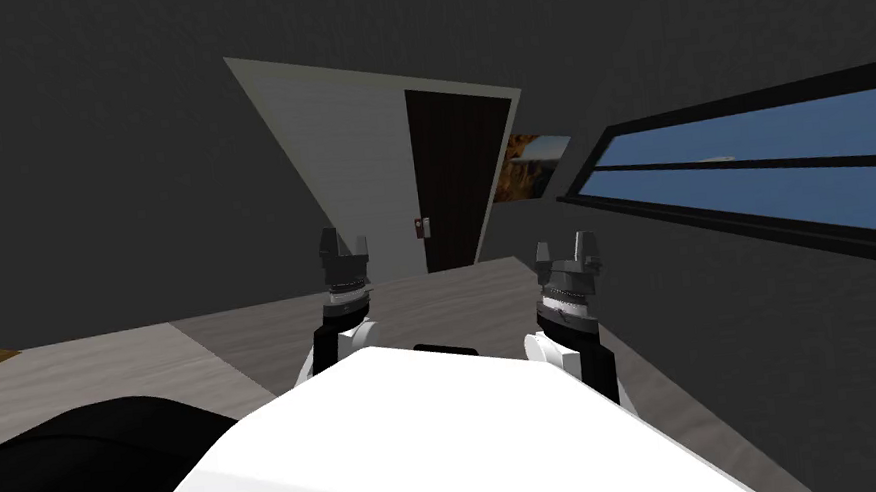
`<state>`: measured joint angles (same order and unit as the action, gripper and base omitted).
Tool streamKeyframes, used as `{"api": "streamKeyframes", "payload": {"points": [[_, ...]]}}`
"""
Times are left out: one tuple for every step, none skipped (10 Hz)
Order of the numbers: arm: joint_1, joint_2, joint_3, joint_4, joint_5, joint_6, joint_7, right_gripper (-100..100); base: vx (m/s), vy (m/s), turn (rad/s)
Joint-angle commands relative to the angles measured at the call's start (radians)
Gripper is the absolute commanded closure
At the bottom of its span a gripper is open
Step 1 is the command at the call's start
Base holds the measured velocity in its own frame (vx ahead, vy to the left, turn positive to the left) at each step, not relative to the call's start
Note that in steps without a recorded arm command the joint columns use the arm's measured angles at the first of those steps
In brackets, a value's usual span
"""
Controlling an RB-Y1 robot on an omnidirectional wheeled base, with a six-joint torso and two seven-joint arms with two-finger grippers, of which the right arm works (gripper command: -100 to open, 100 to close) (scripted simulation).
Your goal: Pull the door open
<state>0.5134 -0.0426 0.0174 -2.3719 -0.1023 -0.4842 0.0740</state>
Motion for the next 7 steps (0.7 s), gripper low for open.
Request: {"api": "streamKeyframes", "payload": {"points": [[-0.015,-0.009,-0.009,0.037,0.012,0.005,-0.018,-100,0.081,0.043,0.104],[-0.019,-0.011,-0.011,0.047,0.015,0.006,-0.022,-100,0.106,0.073,0.074],[-0.028,-0.015,-0.016,0.069,0.022,0.008,-0.033,-100,0.104,0.070,0.064],[-0.033,-0.018,-0.020,0.083,0.026,0.010,-0.039,-100,0.122,0.053,0.060],[-0.044,-0.024,-0.026,0.111,0.035,0.014,-0.053,-100,0.130,0.046,0.091],[-0.051,-0.027,-0.030,0.127,0.041,0.016,-0.060,-100,0.109,0.059,0.083],[-0.058,-0.030,-0.034,0.145,0.046,0.018,-0.069,-100,0.088,0.047,0.060]]}}
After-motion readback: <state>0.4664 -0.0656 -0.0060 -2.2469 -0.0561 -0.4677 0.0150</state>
